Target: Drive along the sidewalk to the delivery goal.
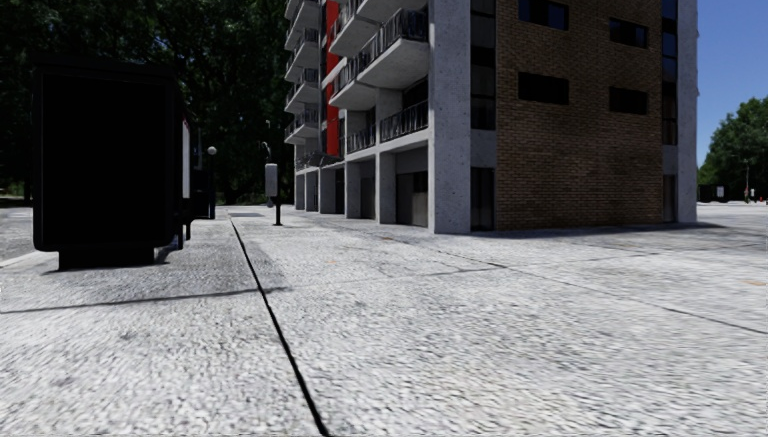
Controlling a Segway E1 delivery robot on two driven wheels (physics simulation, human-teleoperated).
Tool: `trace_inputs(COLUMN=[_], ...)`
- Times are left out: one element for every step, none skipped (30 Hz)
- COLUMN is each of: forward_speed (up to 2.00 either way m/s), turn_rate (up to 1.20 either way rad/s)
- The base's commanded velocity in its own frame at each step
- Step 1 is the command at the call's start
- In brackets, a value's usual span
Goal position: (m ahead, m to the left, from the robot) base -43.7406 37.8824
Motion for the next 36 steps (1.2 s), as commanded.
trace_inputs(forward_speed=[2.00,2.00,2.00,2.00,2.00,2.00,2.00,2.00,2.00,2.00,2.00,2.00,2.00,2.00,2.00,2.00,2.00,2.00,2.00,2.00,2.00,2.00,2.00,2.00,2.00,2.00,2.00,2.00,2.00,2.00,2.00,2.00,2.00,2.00,2.00,2.00], turn_rate=[0.44,0.44,0.44,0.44,0.44,0.44,0.44,0.44,0.44,0.44,0.44,0.44,0.44,0.44,0.44,0.44,0.44,0.44,0.44,0.44,0.44,0.44,0.44,0.44,0.44,0.44,0.44,0.44,0.44,0.41,0.41,0.30,0.27,0.25,0.25,0.20])
